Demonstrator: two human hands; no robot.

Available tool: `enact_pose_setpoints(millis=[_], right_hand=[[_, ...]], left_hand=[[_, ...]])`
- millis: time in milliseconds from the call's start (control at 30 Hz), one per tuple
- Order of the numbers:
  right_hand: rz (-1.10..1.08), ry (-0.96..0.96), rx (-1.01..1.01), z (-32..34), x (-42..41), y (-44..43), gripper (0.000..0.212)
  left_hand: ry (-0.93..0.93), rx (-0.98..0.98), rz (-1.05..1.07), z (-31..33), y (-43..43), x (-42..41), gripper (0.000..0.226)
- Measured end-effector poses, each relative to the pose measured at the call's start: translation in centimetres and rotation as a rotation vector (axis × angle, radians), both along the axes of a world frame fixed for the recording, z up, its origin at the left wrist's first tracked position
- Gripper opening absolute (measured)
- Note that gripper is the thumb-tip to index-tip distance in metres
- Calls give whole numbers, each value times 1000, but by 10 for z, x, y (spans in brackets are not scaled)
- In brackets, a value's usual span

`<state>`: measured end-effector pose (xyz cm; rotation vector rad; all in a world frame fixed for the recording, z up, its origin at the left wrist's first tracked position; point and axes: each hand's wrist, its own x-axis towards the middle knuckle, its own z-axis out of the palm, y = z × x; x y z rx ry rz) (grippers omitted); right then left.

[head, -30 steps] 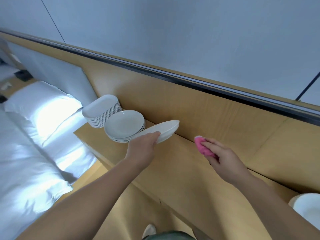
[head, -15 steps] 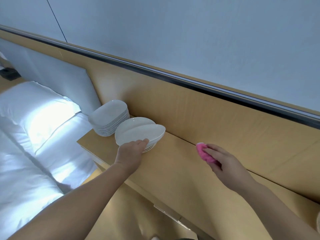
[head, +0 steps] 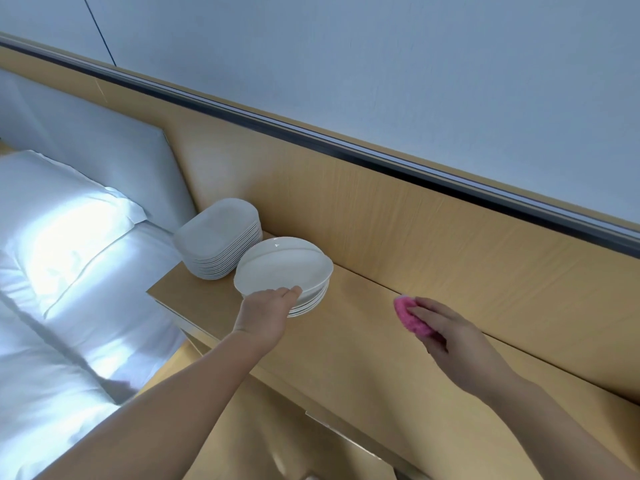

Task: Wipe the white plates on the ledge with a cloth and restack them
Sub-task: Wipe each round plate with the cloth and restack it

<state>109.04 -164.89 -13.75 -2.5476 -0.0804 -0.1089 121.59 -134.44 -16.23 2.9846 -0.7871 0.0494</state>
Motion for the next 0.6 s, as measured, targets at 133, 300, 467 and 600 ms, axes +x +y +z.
enact_pose_setpoints(millis=[133, 300, 467, 600], right_hand=[[-6, 31, 0, -4, 4, 4, 39], [-22, 59, -18, -5, 6, 8, 40], [-32, 75, -37, -4, 8, 8, 40], [-45, 79, -22, -6, 2, 1, 41]], left_hand=[[120, 109, 24, -11, -1, 15, 66], [212, 128, 43, -30, 7, 22, 54], [221, 134, 7, -41, 6, 25, 53], [151, 71, -11, -43, 0, 24, 36]])
